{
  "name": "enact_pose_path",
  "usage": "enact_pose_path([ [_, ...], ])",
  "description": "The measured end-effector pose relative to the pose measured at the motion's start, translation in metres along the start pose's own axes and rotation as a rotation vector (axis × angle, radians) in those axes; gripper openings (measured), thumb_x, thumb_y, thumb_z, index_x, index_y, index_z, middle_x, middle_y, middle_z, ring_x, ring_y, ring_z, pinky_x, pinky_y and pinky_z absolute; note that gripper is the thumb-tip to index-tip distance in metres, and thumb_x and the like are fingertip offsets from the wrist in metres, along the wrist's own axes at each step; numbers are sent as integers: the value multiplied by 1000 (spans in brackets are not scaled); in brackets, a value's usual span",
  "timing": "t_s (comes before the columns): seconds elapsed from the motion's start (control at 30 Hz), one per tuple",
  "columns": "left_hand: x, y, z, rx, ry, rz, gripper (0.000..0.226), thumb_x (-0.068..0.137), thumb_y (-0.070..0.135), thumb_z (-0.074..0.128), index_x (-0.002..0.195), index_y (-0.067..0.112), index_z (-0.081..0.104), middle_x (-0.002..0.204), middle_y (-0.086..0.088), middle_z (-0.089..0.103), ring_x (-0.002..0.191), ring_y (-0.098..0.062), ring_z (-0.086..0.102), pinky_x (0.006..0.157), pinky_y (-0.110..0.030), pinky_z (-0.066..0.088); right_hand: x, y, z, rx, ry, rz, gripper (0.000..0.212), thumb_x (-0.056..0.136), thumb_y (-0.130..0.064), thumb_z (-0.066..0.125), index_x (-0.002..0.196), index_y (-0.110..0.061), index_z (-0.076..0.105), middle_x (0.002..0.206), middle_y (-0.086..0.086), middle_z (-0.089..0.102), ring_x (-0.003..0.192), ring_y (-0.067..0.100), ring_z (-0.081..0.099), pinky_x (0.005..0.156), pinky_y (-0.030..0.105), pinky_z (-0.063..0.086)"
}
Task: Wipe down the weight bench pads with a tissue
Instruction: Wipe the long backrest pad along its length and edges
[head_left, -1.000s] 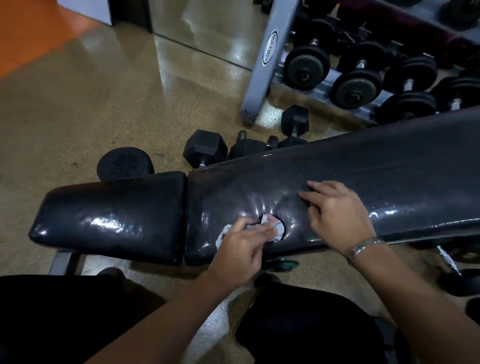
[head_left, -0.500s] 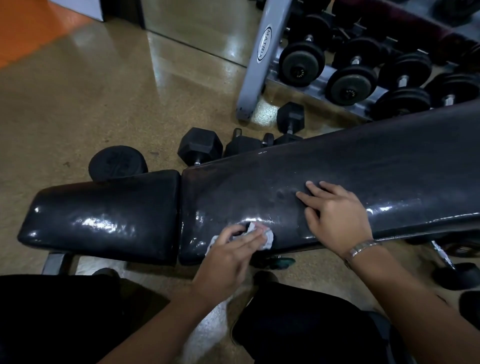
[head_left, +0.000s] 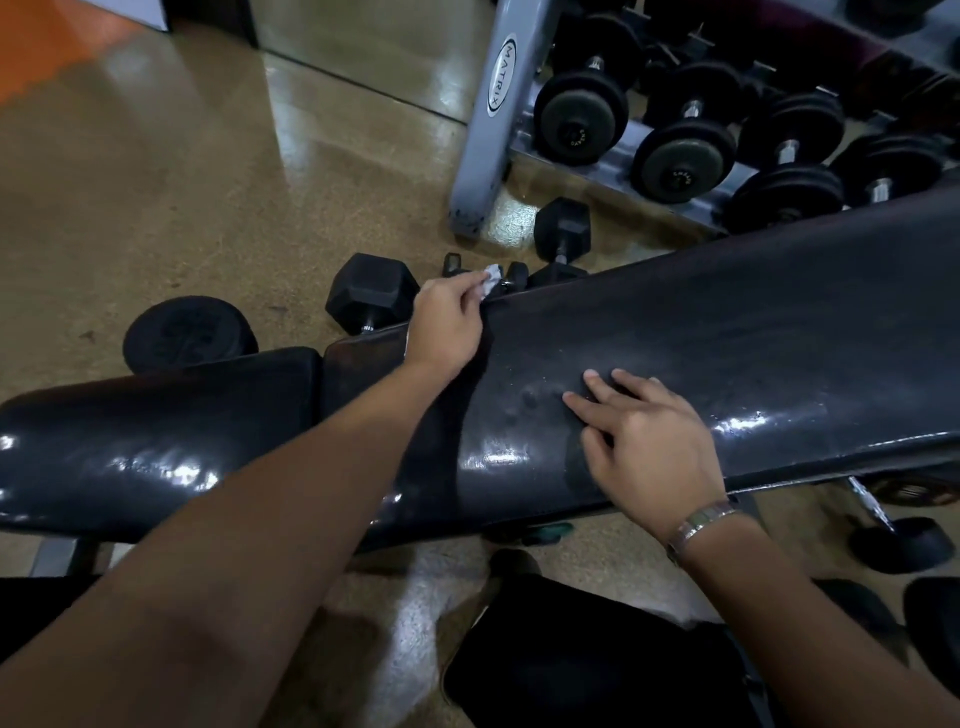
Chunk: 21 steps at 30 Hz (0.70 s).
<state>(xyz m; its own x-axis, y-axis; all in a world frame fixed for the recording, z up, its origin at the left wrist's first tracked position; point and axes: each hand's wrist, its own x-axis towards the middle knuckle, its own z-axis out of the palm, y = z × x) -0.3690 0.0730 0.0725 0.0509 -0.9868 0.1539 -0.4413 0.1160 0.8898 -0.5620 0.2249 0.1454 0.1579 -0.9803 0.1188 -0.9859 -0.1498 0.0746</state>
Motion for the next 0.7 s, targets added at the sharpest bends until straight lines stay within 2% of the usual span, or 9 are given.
enact_pose_path([
  [0.07,9,8,5,36,-75,18,40,100,15,54,139,16,59,137,-4,64,129,-20,57,110,-26,40,0,0,1,2,22,-11,46,84,-36,39,115,-31,72,129,-4,65,126,21,55,107,43,43],
  [0.1,11,10,6,56,-96,12,42,100,17,54,142,17,55,141,-2,61,132,-19,54,111,-28,39,0,1,1,4,31,-16,47,84,-36,37,115,-31,72,128,-4,65,125,21,56,107,43,43],
  [0.27,-3,6,7,109,-125,77,32,97,24,50,121,26,72,127,7,70,122,-14,61,106,-36,48,1,2,2,-2,28,-29,45,84,-35,40,114,-30,72,127,-2,66,124,22,57,105,43,44],
  [0.4,-22,3,6,50,-105,90,32,96,21,54,122,24,72,127,3,69,123,-15,59,108,-37,46,2,2,-1,-4,13,-19,41,82,-33,47,113,-29,73,126,-1,67,122,23,58,103,43,46],
  [0.53,-51,2,6,58,-93,230,32,97,8,57,125,14,71,129,0,69,125,-15,58,111,-23,39,2,-1,-1,-16,10,-14,40,81,-32,49,112,-29,74,125,0,68,121,23,59,104,43,45],
  [0.7,-90,-4,7,65,-127,308,36,97,8,54,130,16,68,137,3,64,132,-14,53,112,-35,42,3,-4,-3,-35,-2,-4,40,80,-32,49,110,-28,74,124,1,68,120,24,60,103,45,46],
])
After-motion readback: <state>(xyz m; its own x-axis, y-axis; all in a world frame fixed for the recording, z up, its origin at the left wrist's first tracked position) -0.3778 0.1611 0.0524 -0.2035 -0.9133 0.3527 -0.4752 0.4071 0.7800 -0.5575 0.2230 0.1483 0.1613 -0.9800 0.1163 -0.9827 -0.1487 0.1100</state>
